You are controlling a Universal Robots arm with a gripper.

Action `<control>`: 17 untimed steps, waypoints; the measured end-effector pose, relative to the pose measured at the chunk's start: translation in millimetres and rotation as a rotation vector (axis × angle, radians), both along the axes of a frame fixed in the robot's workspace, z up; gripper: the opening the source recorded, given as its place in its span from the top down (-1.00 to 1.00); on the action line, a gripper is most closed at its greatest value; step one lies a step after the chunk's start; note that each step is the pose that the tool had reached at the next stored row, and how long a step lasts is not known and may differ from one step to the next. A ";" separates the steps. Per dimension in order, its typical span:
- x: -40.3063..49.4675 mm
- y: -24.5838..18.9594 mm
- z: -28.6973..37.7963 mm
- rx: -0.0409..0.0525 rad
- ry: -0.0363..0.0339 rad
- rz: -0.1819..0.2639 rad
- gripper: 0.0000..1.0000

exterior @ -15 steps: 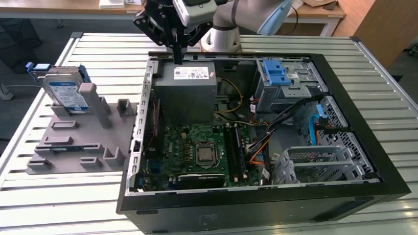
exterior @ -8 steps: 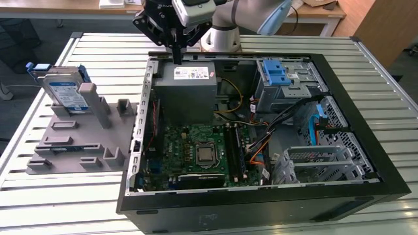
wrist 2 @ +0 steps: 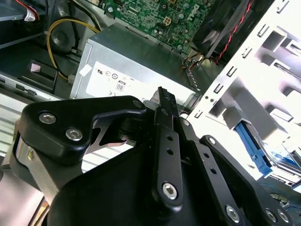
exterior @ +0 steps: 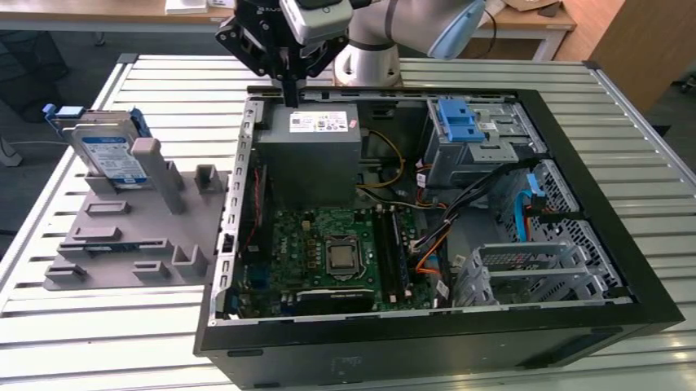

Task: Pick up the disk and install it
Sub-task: 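Reach for the disk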

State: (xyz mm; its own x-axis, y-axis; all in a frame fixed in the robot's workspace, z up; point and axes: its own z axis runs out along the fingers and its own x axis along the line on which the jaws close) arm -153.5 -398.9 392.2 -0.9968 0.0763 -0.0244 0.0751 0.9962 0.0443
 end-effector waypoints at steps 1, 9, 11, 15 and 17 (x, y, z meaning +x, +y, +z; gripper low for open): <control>-0.8 0.0 0.0 0.0000 -0.0001 0.000 0.79; -7.8 0.0 -0.2 0.0001 0.0000 0.000 0.79; -9.6 0.0 -0.3 0.0001 -0.0001 0.000 0.79; -13.0 0.0 -0.4 0.0001 -0.0001 0.000 0.79; -14.8 0.0 -0.5 0.0000 0.0000 0.000 0.79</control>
State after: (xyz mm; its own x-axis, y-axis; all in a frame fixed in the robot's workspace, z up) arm -168.3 -398.9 391.8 -0.9968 0.0763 -0.0245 0.0751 0.9962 0.0443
